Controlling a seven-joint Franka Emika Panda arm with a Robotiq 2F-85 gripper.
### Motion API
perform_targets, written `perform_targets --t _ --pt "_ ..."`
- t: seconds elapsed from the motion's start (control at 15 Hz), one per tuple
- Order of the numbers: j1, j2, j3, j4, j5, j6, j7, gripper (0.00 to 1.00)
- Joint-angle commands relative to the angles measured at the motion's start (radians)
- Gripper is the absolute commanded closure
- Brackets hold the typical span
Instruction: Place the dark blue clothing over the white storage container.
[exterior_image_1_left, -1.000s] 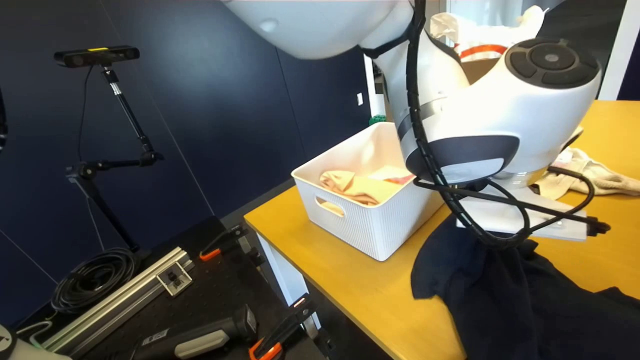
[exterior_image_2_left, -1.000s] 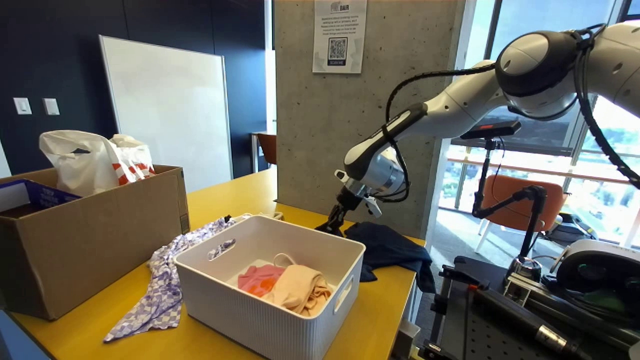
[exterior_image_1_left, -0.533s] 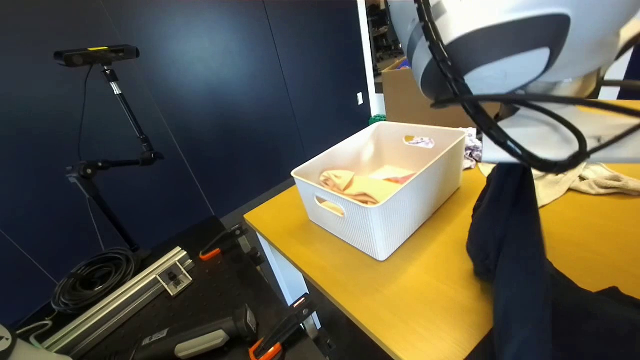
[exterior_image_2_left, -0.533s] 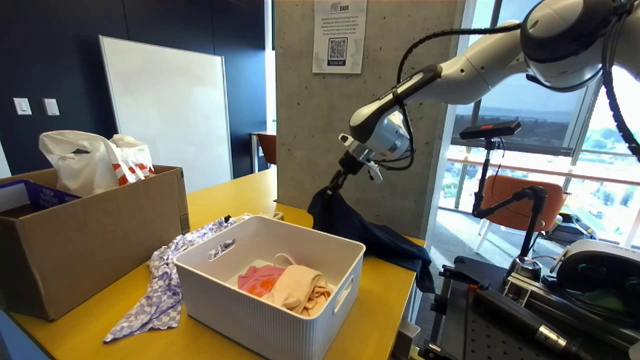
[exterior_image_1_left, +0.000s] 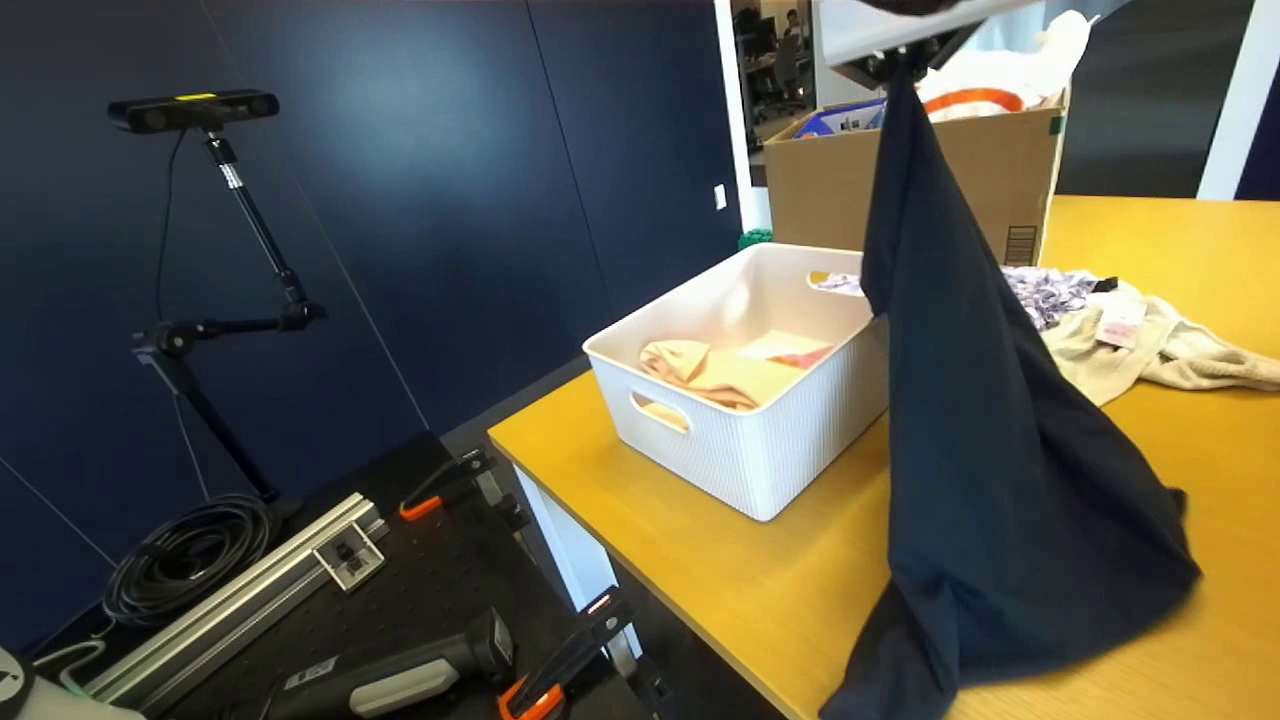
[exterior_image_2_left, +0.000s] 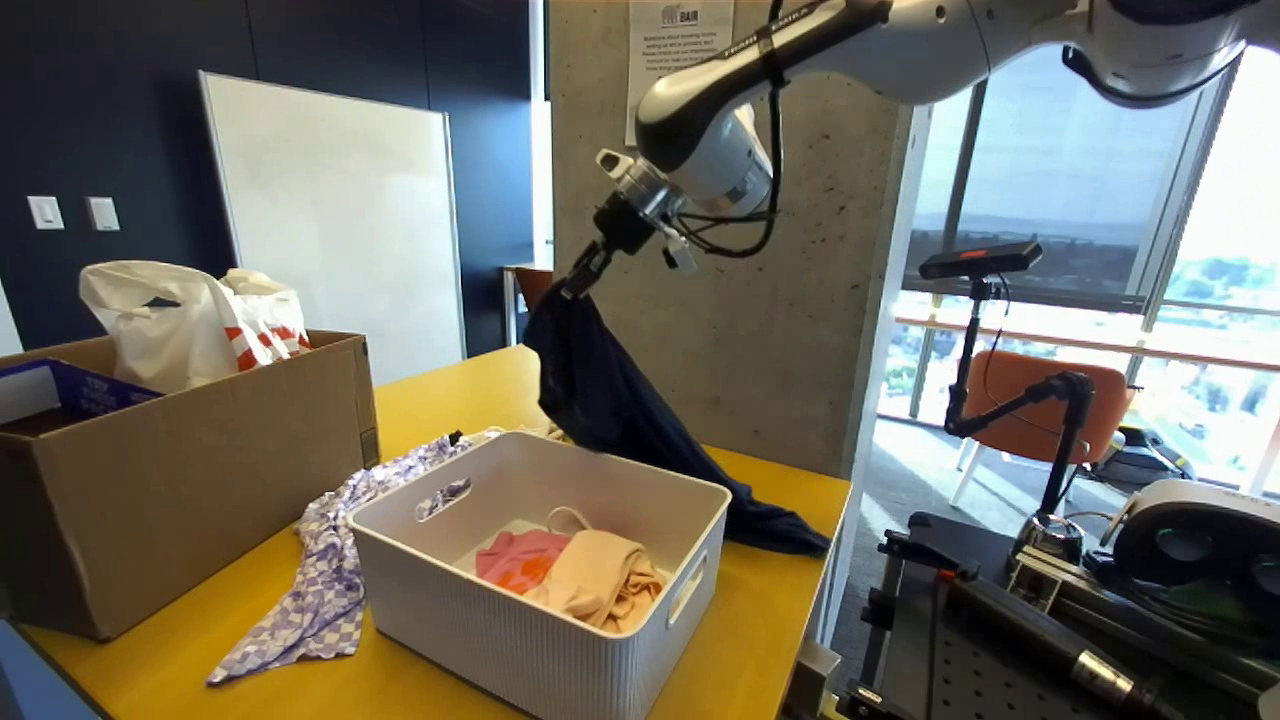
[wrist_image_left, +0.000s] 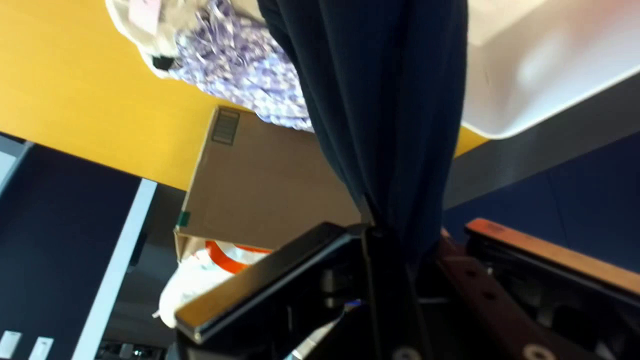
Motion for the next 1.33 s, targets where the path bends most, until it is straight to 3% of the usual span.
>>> perform_targets --t 0.0,0.33,0.53,1.27 --pt "0.122 -0.094 -0.018 0.007 0.049 -0.073 0.041 0.99" --pt "0.306 -0.123 -0.031 0.025 0.044 -0.108 0.079 0.99" --pt "0.365 -0.095 -0.019 0.025 0.054 -0.157 0.059 0.99" --pt "0.447 0.153 0.0 0.14 0.054 -0.333 -0.056 0.99"
